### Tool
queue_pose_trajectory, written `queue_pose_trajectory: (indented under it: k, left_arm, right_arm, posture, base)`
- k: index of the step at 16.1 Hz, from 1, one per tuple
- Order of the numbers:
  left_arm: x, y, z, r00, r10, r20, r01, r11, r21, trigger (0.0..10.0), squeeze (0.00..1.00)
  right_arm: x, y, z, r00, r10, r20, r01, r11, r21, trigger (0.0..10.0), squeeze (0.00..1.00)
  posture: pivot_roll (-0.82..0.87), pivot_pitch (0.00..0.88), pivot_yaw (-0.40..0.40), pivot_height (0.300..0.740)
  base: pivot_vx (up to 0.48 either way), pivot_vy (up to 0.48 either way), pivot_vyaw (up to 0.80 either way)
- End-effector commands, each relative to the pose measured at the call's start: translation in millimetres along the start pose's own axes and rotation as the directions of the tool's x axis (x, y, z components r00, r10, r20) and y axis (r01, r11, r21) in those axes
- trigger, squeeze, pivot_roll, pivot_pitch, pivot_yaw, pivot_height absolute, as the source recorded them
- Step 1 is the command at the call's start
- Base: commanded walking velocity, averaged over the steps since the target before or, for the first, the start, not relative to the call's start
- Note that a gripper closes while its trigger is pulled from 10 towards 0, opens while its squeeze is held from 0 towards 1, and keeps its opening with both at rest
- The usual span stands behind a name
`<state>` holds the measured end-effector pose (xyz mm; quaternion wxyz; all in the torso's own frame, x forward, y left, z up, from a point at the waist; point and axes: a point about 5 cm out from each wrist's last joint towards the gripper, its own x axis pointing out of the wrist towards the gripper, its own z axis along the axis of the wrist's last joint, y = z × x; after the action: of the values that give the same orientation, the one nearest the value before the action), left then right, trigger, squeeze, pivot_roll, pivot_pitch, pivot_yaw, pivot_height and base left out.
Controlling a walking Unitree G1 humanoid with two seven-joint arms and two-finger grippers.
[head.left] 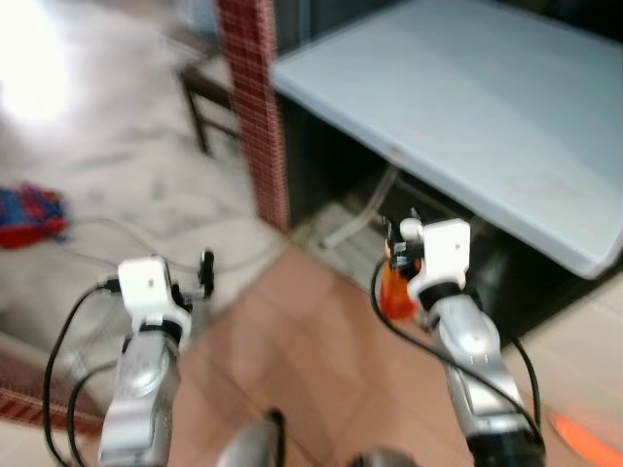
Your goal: Restocking fridge
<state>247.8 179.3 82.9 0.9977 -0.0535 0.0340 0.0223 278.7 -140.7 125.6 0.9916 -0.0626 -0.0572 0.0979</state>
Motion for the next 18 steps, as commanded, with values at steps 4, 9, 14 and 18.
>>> queue_pose_trajectory:
  k: [4,9,14,18]
  left_arm:
    - [3.4,-3.4,6,1.000,-0.025,0.004,0.025,1.000,0.001,10.0,0.00]
    - [3.7,-3.3,7,1.000,-0.004,0.018,0.004,1.000,0.013,10.0,0.00]
    - [8.6,-1.6,9,0.998,0.046,0.034,-0.048,0.997,0.064,10.0,0.00]
    - [8.4,-3.1,8,0.998,0.052,0.033,-0.054,0.997,0.060,10.0,0.00]
  right_arm:
    - [8.0,6.1,13,0.998,0.015,0.063,-0.017,0.999,0.030,10.0,0.00]
    - [9.8,6.3,11,0.998,0.030,0.061,-0.032,0.999,0.036,10.0,0.00]
    - [16.1,9.5,14,0.996,0.039,0.074,-0.042,0.998,0.040,10.0,0.00]
    - [16.9,8.8,14,0.996,0.050,0.076,-0.052,0.998,0.035,10.0,0.00]
  posture:
    - [0.04,0.099,0.046,0.740]
    - [0.06,0.098,0.023,0.740]
    - [0.07,0.086,0.015,0.740]
    - [0.06,0.079,0.012,0.740]
  base:
    - [0.000,0.000,0.80]
    - [0.000,0.000,0.80]
    - [0.000,0.000,0.80]
    - [0.000,0.000,0.80]
